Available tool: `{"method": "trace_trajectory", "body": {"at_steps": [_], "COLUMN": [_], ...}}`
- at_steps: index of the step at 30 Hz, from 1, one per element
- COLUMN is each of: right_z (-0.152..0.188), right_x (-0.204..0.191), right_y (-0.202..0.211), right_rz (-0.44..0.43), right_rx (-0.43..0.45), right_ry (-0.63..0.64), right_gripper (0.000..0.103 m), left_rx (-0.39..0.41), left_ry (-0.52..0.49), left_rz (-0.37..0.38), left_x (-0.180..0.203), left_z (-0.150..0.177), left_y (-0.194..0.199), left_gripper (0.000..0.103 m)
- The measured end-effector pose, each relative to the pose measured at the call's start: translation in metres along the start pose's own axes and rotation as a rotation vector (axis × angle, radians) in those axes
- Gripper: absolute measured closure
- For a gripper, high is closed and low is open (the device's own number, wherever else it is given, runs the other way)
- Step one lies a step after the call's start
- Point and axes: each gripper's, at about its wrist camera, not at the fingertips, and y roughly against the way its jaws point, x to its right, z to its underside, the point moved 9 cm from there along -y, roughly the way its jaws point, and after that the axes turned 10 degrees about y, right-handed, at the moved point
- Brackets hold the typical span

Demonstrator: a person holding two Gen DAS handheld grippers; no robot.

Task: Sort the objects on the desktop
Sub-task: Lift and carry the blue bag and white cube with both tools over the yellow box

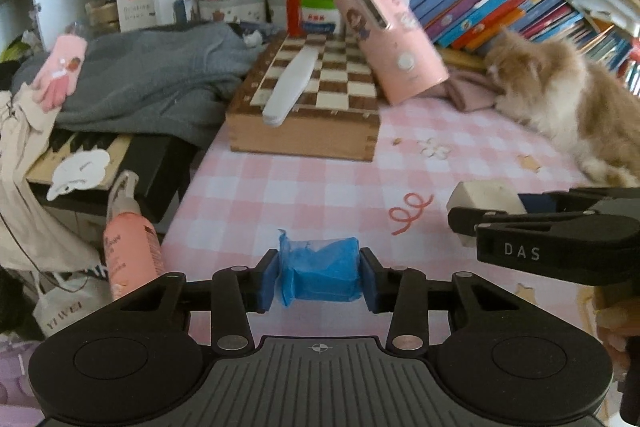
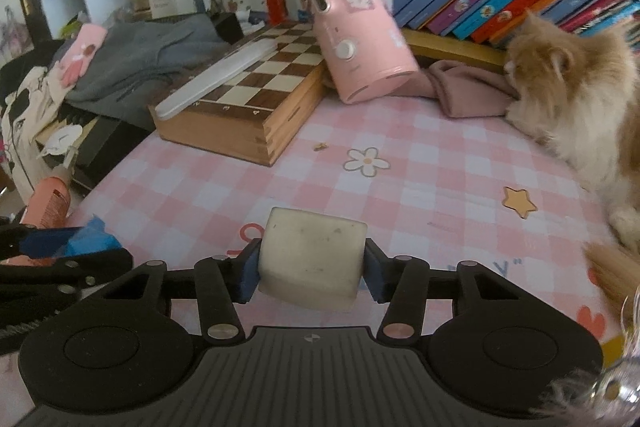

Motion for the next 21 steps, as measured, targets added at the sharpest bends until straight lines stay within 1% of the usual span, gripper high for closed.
{"method": "trace_trajectory", "body": {"at_steps": [9,15,21], "right_z": [0.011,0.022,0.038], "right_x": [-0.006,-0.021,-0.040], "right_y": [0.050,0.088,0.124], "right_rz": [0.038,0.058,0.069], "right_rx": [0.045,0.077,0.098], "right_ry": [-0.019,-0.006,-0.012], "right_gripper": [0.055,0.055,0.056], "left_rx": [0.064,0.082,0.083], "left_ry": [-0.012,-0.013,-0.023], "left_rz": [0.081,0.134,0.183], "left_x": [0.006,0.004,0.001], "left_z": [0.005,0.017,0.033], "left_y": [0.052,0.082,0.109], "left_gripper": [0.063,0.063,0.064]}}
